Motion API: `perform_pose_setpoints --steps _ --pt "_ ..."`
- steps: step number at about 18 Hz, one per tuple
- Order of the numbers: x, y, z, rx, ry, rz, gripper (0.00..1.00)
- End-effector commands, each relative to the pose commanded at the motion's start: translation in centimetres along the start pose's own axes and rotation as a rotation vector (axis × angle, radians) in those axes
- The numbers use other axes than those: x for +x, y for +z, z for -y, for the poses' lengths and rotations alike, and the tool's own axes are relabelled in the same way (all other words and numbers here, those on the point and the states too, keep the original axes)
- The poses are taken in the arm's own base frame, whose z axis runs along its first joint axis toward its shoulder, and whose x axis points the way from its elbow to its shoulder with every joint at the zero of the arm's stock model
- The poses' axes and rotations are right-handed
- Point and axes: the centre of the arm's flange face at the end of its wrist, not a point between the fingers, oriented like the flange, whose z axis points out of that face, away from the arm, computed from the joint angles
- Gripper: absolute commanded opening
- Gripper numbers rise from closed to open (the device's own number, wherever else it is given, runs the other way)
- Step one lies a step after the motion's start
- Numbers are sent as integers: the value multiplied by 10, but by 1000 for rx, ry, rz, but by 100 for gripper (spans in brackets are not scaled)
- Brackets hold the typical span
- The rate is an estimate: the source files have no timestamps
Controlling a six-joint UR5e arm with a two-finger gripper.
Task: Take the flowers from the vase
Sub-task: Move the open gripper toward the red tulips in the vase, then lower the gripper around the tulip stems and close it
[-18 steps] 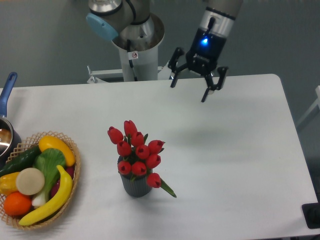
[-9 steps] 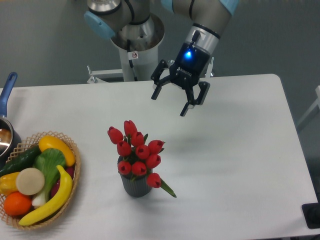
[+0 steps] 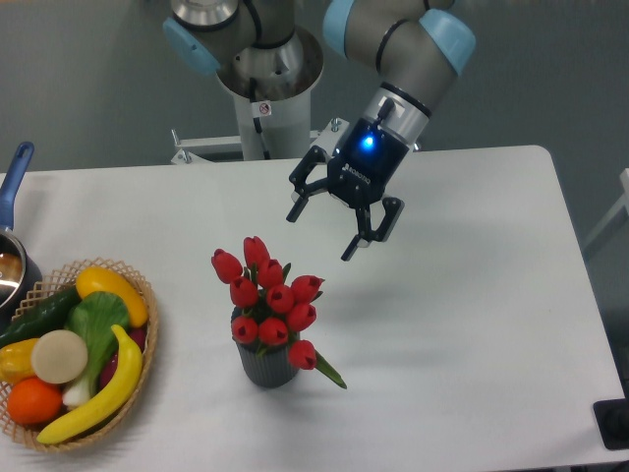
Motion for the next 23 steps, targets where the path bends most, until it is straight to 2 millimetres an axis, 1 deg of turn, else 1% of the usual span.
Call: perform_pose_setpoints --steps 3,5,6,10,12,15,19,21,23 --pt "-12 19 3 -2 6 -33 100" --pt "-15 36 7 -4 17 -61 100" --pt "-17 39 5 -5 16 -63 100" --pt "-28 65 3 0 57 -81 100" --pt "-24 75 5 -1 72 -99 100" --pt "-27 86 9 -1 83 -114 100" --pt "-22 92 12 -1 118 -126 100" --pt "-17 99 13 -2 128 -140 100" --pt "-16 101 13 -1 130 -143 100"
